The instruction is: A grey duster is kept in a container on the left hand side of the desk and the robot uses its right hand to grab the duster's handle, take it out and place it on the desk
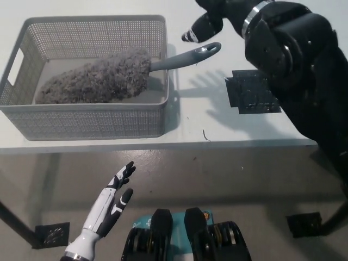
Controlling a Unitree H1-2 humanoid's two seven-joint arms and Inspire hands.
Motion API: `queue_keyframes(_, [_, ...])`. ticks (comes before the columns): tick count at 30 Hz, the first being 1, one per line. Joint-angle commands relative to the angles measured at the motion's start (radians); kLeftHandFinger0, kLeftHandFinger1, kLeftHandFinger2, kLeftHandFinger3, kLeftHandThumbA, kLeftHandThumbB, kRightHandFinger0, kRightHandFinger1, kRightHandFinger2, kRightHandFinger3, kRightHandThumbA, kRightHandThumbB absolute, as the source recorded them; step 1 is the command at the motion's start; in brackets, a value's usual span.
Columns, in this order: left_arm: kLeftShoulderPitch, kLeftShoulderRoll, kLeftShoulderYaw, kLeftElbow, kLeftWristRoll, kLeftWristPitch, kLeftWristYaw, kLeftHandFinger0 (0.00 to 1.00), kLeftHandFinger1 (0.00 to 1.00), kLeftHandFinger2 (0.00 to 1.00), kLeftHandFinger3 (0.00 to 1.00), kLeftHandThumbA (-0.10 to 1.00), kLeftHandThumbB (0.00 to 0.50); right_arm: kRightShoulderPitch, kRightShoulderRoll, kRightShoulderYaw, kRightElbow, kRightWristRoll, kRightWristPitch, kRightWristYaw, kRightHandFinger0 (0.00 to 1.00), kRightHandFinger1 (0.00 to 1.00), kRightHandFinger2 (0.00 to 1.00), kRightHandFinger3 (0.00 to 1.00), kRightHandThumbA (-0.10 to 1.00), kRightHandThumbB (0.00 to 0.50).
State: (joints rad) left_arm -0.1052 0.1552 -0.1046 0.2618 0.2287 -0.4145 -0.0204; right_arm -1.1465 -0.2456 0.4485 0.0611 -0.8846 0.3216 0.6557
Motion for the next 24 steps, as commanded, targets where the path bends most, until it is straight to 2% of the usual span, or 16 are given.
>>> queue_keyframes(1, [-0.02,0.019,-0.006,-0.016,0.012,-0.055,0.03,1.0,1.0,1.0,1.0,1.0,0.063,-0.075,-0.01,0.004,0.025,-0.042,0.074,0.069,1.0,1.0,1.0,1.0,0.96,0.5])
queue_keyframes(4, [-0.018,0.02,-0.006,-0.015,0.011,-0.055,0.03,1.0,1.0,1.0,1.0,1.0,0.069,-0.09,-0.01,0.009,0.043,-0.035,0.084,0.094,1.0,1.0,1.0,1.0,1.0,0.5])
queue_keyframes(9, [-0.017,0.017,-0.002,-0.024,0.011,-0.051,0.007,1.0,1.0,1.0,1.0,1.0,0.082,-0.15,0.002,-0.015,0.095,0.05,0.115,0.172,1.0,1.0,1.0,1.0,0.98,0.5])
queue_keyframes(12, [-0.02,0.018,-0.005,-0.02,0.005,-0.055,0.007,1.0,1.0,1.0,1.0,1.0,0.064,-0.189,-0.002,-0.021,0.114,0.096,0.119,0.222,1.0,1.0,1.0,1.0,1.0,0.5])
queue_keyframes(15, [-0.024,0.022,-0.009,-0.019,0.019,-0.055,0.008,1.0,1.0,1.0,1.0,1.0,0.068,-0.23,-0.007,-0.017,0.133,0.122,0.115,0.249,1.0,1.0,1.0,1.0,1.0,0.5])
queue_keyframes(17, [-0.023,0.021,-0.008,-0.024,0.016,-0.05,0.0,1.0,1.0,1.0,1.0,1.0,0.081,-0.253,-0.007,-0.007,0.152,0.123,0.106,0.253,1.0,1.0,1.0,1.0,1.0,0.5])
queue_keyframes(24, [-0.024,0.03,-0.011,-0.032,0.015,-0.049,-0.014,1.0,1.0,1.0,1.0,1.0,0.082,-0.271,0.021,-0.011,0.235,0.152,0.111,0.237,1.0,1.0,1.0,1.0,1.0,0.5])
